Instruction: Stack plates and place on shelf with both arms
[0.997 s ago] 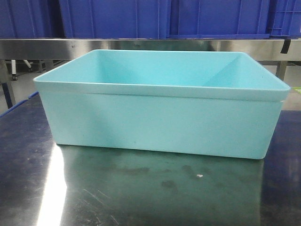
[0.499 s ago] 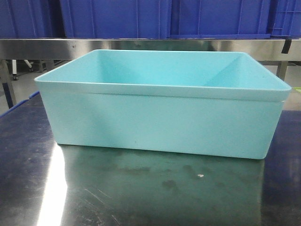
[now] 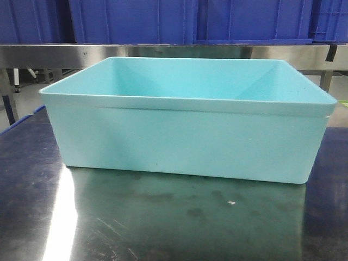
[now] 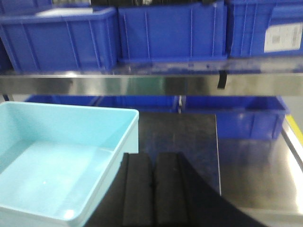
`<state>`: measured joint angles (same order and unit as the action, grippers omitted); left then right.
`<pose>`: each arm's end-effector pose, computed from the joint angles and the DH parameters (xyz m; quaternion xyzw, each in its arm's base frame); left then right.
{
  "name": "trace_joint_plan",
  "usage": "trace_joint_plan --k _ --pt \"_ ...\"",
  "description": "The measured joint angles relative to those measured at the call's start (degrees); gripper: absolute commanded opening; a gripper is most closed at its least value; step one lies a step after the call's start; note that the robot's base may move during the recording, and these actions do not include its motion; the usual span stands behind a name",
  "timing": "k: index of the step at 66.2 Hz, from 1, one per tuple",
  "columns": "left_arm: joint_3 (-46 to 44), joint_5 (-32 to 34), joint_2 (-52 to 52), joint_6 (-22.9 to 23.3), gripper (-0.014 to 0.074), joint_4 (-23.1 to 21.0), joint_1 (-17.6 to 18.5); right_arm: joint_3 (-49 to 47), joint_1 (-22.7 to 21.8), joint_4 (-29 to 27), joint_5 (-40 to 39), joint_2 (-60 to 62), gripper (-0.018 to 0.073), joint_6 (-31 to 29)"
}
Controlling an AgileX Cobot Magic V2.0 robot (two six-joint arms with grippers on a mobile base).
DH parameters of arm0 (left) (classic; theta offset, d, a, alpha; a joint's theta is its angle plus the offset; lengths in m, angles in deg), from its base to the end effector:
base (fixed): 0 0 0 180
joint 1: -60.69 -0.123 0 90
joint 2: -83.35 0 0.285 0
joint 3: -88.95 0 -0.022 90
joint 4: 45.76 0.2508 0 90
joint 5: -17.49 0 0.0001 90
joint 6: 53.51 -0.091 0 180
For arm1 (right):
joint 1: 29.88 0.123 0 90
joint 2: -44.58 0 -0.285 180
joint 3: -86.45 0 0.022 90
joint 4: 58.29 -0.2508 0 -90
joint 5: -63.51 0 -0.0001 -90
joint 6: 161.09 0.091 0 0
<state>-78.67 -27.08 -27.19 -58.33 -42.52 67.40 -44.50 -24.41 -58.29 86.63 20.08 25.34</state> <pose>0.2172 -0.0219 0.3933 0.0986 0.8868 0.0194 0.4510 0.0650 0.0062 0.3226 0.0063 0.7470 0.0689 0.6612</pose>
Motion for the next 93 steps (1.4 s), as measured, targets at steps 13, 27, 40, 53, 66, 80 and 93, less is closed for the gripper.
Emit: trace_joint_plan --k 13,27,40,53,66,80,93 --pt "0.0 0.0 0.0 0.0 0.0085 -2.3 0.0 -19.9 0.0 0.0 9.6 -23.9 0.0056 0.0" --pt "0.0 0.0 0.0 0.0 0.0085 -4.5 0.0 -25.2 0.0 -0.9 11.8 -36.0 0.0056 0.1" --pt "0.0 0.0 0.0 0.0 0.0085 -5.5 0.0 -25.3 0.0 -2.3 11.7 -39.8 0.0056 0.1" --pt "0.0 0.0 0.0 0.0 0.0085 -6.6 0.0 -25.3 0.0 -3.9 10.8 -40.7 0.0059 0.1" --pt "0.0 0.0 0.3 0.0 0.0308 -9.7 0.0 -25.3 0.0 -4.8 10.9 -41.3 0.0378 0.2" --pt "0.0 -0.2 3.6 0.0 0.0525 -15.4 0.0 -25.3 0.0 -6.5 11.6 -44.0 0.0571 0.2" --pt "-0.1 0.6 7.5 0.0 0.0507 -18.7 3.0 -25.3 0.0 -8.5 11.6 -46.7 0.0571 0.2"
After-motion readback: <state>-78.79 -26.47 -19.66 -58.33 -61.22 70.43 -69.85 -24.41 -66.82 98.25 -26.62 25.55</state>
